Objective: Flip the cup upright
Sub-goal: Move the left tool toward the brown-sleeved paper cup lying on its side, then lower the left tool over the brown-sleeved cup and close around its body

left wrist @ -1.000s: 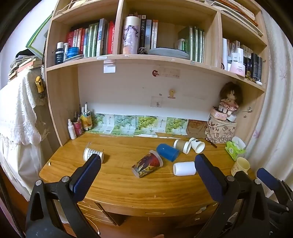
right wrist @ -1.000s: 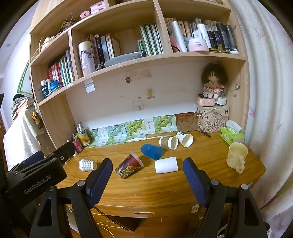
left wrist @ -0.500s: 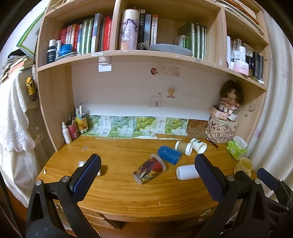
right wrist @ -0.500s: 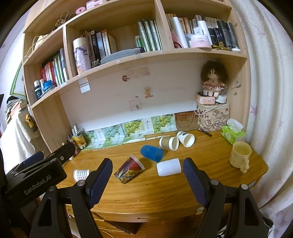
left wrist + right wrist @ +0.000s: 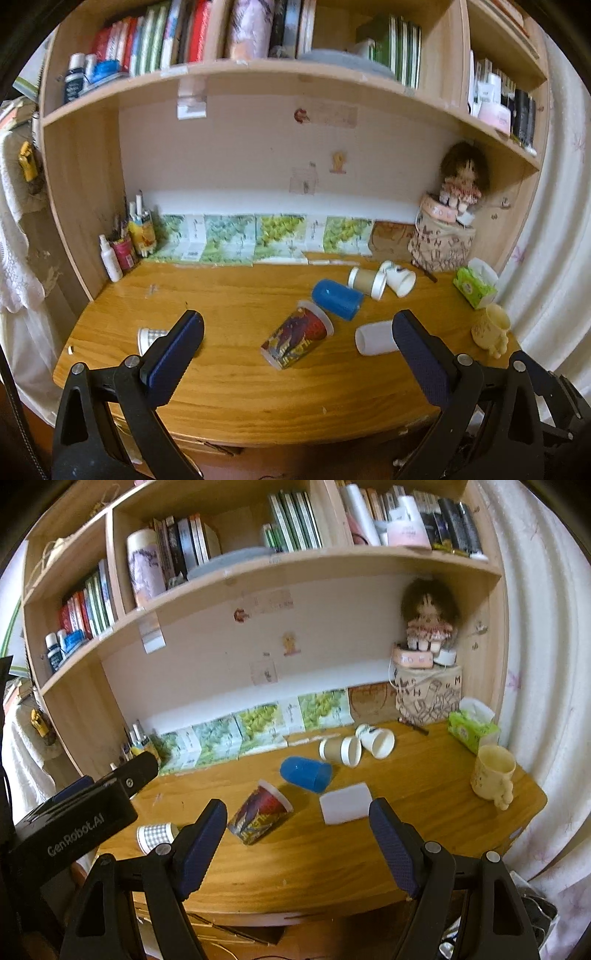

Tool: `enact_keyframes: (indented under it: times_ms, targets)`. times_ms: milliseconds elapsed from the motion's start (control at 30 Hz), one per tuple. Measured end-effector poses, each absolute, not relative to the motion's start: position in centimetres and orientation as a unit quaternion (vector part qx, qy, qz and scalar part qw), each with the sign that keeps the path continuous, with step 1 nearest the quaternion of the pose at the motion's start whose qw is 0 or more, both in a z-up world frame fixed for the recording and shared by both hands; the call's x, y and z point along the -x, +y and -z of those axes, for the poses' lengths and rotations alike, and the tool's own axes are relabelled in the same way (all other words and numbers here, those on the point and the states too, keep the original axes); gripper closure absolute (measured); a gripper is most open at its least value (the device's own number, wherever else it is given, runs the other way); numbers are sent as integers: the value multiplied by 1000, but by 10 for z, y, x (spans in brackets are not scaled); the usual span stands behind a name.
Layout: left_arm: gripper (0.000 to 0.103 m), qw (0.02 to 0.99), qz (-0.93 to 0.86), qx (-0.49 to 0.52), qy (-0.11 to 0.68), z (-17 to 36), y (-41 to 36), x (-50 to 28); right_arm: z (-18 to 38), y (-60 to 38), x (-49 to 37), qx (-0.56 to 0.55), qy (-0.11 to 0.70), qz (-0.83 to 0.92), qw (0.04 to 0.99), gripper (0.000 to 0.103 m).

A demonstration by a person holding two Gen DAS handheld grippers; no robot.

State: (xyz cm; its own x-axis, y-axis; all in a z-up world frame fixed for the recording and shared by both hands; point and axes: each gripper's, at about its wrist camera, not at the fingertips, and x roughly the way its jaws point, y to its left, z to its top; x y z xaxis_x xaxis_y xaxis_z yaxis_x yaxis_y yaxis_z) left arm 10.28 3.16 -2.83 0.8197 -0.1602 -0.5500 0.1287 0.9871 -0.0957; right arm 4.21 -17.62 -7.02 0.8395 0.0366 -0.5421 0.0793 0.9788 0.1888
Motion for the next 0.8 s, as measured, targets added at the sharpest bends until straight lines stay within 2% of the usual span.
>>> enact_keyframes:
  times_ms: [400,800]
  targets:
    - [1,919,79,38,384,58,17,-147,99,-204,-80,-169,357,8,919,23]
    - [1,906,77,19,415,62,-21,-218,113,-257,-165,-210,392,-9,896,23]
